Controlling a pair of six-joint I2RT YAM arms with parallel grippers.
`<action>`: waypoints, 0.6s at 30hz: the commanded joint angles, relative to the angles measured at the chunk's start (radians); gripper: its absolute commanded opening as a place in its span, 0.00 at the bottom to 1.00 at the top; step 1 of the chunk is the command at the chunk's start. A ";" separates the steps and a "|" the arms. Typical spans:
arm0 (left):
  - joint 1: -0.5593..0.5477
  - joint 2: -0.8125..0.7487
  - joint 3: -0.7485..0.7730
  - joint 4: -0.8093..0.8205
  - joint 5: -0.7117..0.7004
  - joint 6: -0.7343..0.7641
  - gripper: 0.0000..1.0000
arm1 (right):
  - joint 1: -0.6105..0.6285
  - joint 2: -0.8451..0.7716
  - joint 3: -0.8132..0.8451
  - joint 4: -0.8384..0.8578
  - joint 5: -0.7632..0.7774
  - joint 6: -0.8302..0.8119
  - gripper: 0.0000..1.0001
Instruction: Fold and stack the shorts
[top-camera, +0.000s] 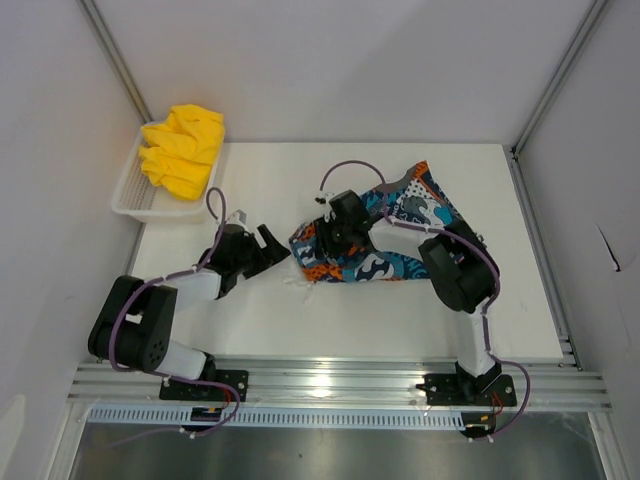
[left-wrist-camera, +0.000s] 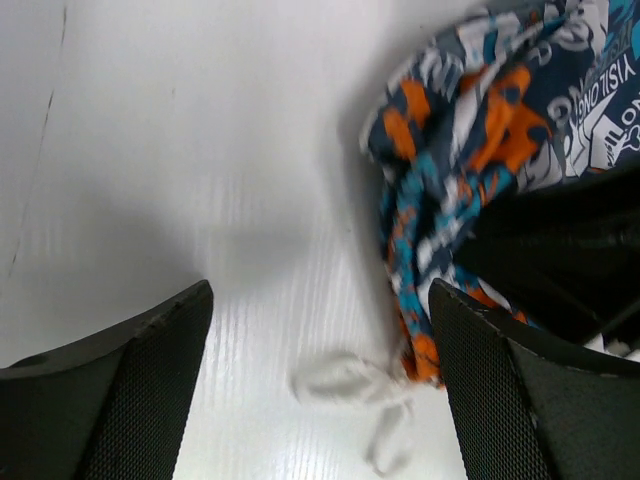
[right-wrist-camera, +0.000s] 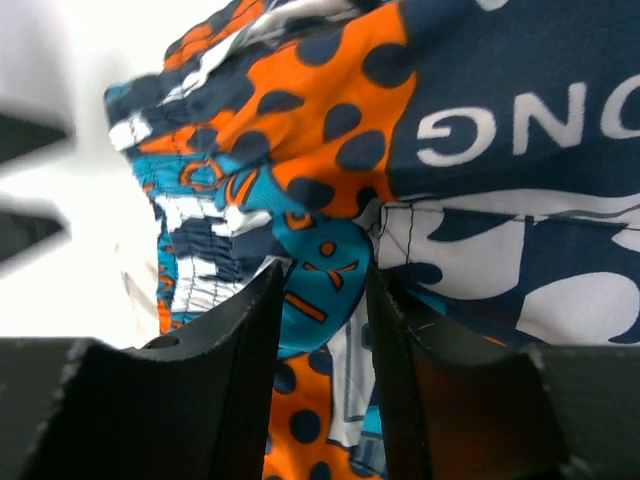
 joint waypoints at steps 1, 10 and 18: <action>0.002 -0.061 -0.057 0.108 0.029 -0.024 0.90 | 0.019 -0.063 -0.155 -0.187 -0.009 -0.116 0.43; -0.042 -0.026 -0.125 0.297 0.038 -0.054 0.89 | 0.002 -0.118 -0.232 -0.108 -0.132 -0.117 0.44; -0.131 0.080 -0.034 0.362 -0.005 -0.023 0.89 | -0.021 -0.107 -0.275 0.007 -0.222 -0.079 0.43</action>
